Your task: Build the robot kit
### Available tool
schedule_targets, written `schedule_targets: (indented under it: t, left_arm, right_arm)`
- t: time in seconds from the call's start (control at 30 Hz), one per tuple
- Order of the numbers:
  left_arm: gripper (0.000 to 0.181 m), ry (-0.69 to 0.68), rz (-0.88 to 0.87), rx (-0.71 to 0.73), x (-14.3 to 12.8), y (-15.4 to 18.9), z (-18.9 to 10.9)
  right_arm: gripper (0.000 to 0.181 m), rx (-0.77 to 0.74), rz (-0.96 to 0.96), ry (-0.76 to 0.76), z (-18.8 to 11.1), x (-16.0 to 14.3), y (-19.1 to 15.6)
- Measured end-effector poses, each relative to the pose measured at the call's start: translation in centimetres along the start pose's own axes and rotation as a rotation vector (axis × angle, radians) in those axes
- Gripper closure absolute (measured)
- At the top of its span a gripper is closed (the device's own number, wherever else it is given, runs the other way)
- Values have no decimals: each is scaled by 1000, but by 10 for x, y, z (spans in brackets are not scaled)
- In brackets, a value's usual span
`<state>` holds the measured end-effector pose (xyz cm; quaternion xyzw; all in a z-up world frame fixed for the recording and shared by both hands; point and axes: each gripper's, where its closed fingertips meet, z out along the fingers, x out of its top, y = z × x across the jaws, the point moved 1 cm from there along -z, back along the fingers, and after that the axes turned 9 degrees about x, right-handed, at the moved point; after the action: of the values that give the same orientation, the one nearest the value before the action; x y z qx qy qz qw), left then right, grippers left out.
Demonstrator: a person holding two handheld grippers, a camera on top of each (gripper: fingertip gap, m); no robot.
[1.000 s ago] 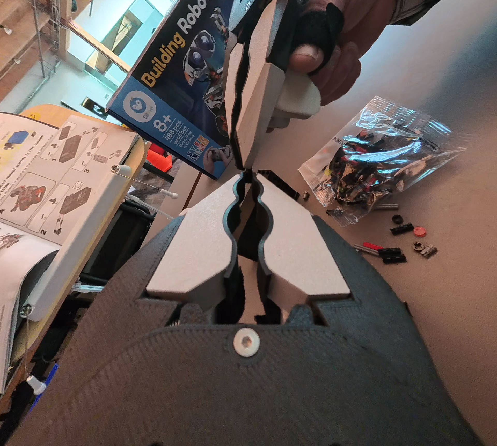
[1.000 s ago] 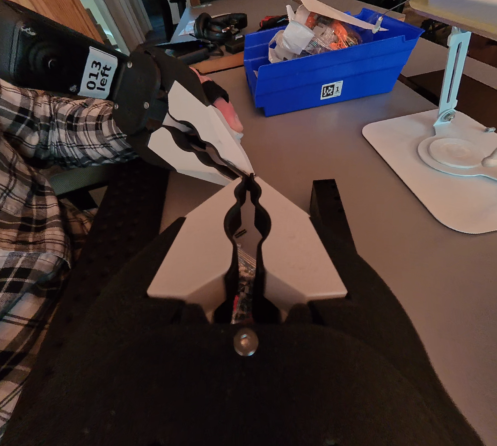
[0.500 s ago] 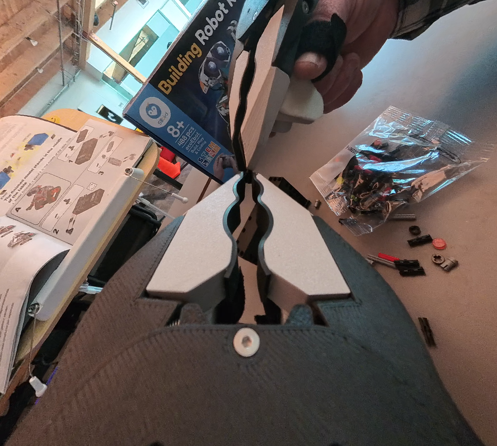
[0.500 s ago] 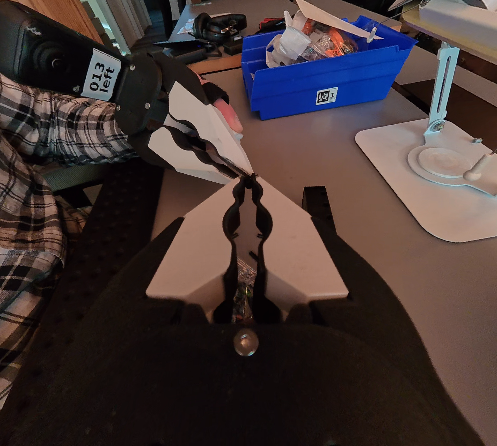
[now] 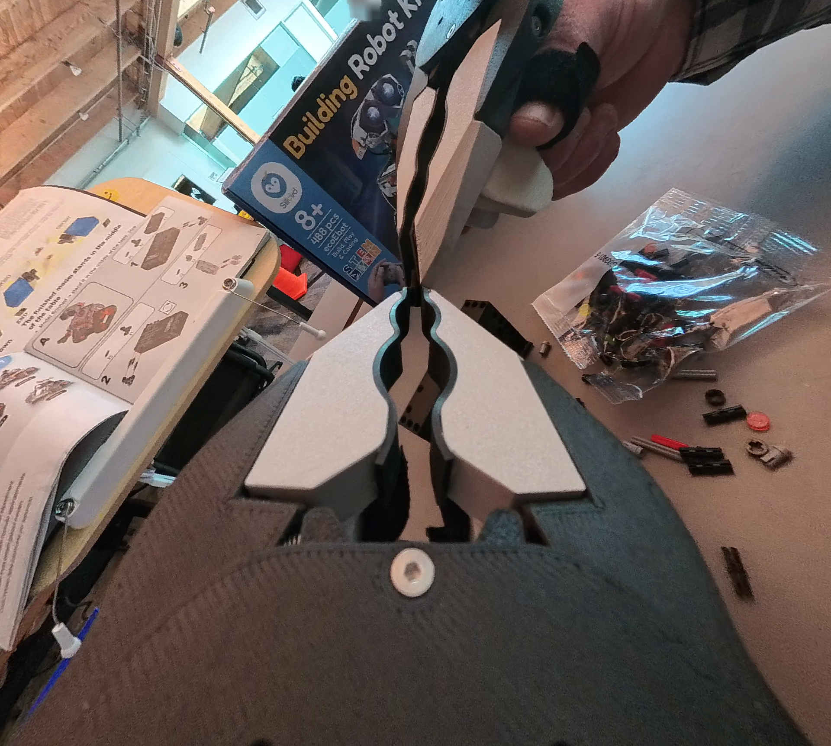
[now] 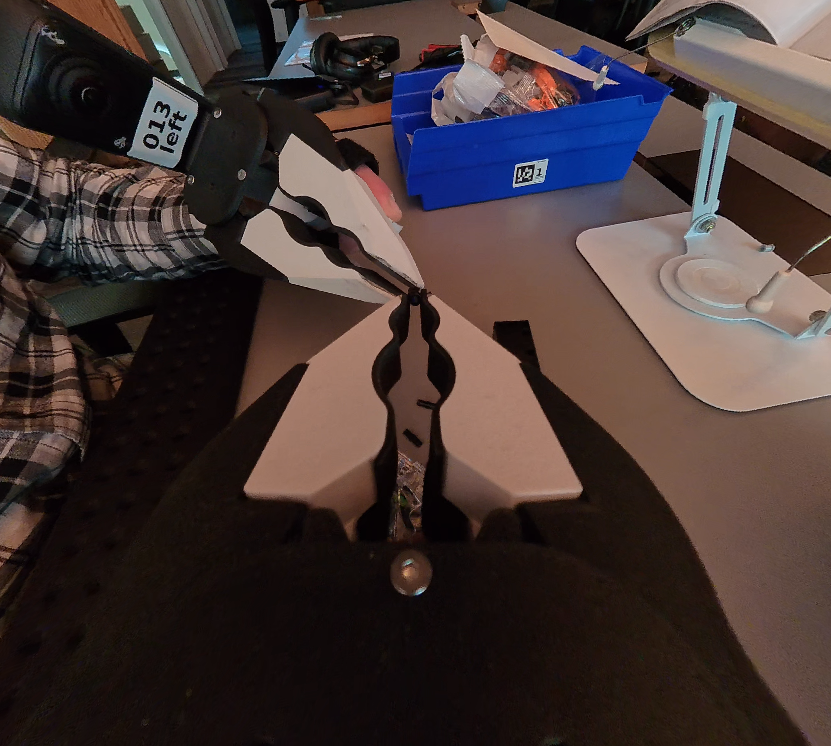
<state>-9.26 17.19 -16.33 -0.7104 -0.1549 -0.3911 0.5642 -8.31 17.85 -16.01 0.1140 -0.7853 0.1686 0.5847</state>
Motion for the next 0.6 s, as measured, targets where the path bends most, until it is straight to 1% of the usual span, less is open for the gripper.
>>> schedule_targets:
  t: [0.6]
  left_arm:
    - [179,10,-19,4,-1,-4,5]
  right_arm:
    - [179,-40,-40,1,-1,3,5]
